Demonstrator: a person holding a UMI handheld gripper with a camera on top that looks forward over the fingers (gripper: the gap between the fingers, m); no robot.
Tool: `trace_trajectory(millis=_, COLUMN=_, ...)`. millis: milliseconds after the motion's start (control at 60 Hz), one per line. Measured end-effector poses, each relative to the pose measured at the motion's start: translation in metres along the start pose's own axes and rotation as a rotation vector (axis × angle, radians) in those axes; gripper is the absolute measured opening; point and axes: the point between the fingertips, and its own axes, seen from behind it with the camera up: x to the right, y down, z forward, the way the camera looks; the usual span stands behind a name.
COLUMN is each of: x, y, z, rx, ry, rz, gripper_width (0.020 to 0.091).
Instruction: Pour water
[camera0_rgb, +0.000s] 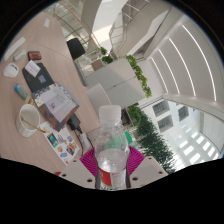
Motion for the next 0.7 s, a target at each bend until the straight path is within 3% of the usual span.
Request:
trace_trajectory(millis=83, x=-0.050, y=-0.014, z=0.010, rx=-0.039, ry=-0.026, rz=-0.348, gripper_width=0.0336)
trace_trajectory(millis=233, x=-0.102, y=-0.025, z=0.023, rx=-0.036, ry=-0.055, rz=-0.880, gripper_width=0.0336)
trace_trajectory(millis=367, x=-0.110, y=-0.035, z=0.029, rx=-0.068, ry=-0.052, rz=-1.149, gripper_width=0.0336)
trace_trajectory(millis=450, x=-0.108, y=-0.039, z=0.031, rx=-0.098, ry=-0.057, rz=-1.210, gripper_width=0.0338)
trace_trajectory(millis=583, x=-0.112, y=-0.045, z=0.032, rx=-0.084, ry=-0.064, rz=-1.214, gripper_width=0.0338)
trace_trajectory(millis=700, x=-0.103, y=-0.057, z=0.033, rx=-0.069, ry=-0.081, rz=-0.871, gripper_width=0.0337)
